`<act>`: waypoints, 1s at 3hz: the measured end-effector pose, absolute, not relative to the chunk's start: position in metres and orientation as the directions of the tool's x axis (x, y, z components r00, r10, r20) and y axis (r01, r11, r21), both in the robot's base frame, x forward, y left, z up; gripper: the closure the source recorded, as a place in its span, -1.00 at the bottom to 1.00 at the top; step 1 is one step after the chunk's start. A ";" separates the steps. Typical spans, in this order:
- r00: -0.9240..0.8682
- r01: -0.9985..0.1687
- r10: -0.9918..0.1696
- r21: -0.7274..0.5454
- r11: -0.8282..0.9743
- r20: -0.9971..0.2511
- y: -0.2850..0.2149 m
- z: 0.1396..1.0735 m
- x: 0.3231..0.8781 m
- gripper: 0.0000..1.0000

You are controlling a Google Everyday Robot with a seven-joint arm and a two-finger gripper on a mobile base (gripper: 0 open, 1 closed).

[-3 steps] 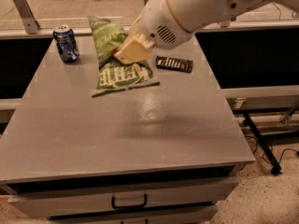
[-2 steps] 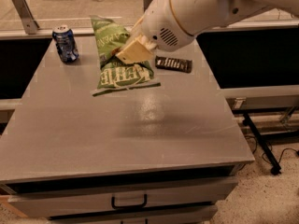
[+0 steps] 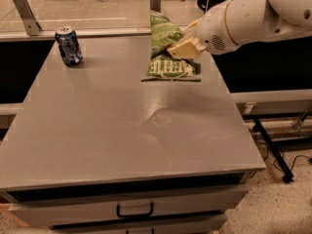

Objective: Move green jalapeno chip bag near rxbar chocolate

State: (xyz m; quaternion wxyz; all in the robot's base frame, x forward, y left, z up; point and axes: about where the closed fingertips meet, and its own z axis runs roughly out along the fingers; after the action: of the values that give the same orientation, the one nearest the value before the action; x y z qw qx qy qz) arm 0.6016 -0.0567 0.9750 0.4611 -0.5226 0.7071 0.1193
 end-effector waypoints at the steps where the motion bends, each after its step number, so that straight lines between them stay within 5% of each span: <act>1: -0.122 -0.816 -0.616 -0.276 0.509 -0.778 -0.103 0.937 0.637 1.00; 3: -0.306 -0.713 -0.580 -0.223 0.665 -0.755 -0.172 0.894 0.650 1.00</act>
Offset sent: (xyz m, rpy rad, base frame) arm 0.0655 -0.1392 -0.1046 -0.0043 0.1527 -0.3575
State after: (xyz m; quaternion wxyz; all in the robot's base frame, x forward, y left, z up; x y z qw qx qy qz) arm 0.6503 -0.1720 0.8938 0.4308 -0.4019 0.8044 0.0768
